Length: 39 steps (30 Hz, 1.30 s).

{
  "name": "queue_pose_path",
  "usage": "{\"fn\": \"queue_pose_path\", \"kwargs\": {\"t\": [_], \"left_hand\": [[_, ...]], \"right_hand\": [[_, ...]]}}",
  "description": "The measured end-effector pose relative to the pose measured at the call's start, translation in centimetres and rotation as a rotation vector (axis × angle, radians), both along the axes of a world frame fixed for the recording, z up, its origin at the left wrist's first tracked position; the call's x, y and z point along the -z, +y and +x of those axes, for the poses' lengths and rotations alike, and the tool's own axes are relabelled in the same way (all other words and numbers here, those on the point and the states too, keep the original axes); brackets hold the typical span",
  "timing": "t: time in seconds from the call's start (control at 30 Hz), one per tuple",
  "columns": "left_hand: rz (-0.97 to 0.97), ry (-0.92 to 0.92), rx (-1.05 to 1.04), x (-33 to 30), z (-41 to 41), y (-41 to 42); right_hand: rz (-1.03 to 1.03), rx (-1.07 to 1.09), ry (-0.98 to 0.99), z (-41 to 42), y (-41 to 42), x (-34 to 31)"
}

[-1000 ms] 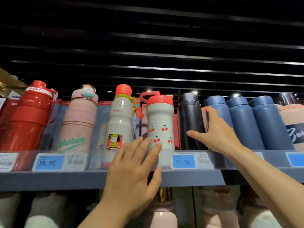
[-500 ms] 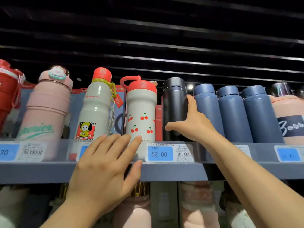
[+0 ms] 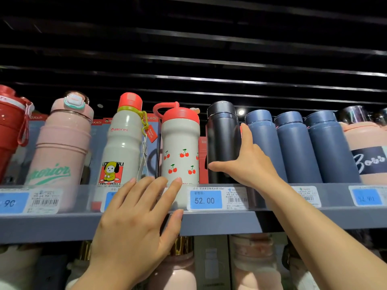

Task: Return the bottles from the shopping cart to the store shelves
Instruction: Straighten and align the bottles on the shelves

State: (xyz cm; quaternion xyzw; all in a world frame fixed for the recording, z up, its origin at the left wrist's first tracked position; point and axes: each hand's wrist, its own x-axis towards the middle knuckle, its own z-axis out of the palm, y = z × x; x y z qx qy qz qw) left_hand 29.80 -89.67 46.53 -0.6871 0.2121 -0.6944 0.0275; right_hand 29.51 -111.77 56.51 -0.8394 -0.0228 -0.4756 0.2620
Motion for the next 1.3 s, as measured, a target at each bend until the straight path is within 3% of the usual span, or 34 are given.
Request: {"fn": "queue_pose_path", "kwargs": {"t": [0.13,0.3,0.57,0.8,1.3], "left_hand": [[-0.001,0.011,0.000,0.04,0.00,0.08],[-0.003,0.012,-0.009,0.06,0.08,0.10],[-0.012,0.012,-0.013,0.11,0.11,0.04],[-0.015,0.002,-0.014,0.09,0.11,0.07],[-0.015,0.004,-0.014,0.09,-0.01,0.04]], "right_hand": [[0.057,-0.094,-0.039,-0.26,-0.31,0.02],[-0.025,0.053,0.010,-0.32,0.38,0.28],[0.035,-0.062,0.005,-0.16,-0.14,0.05],[-0.046,0.106,0.028,-0.27,0.42,0.26],[-0.034,0.076,-0.003,-0.47,0.39,0.33]]}}
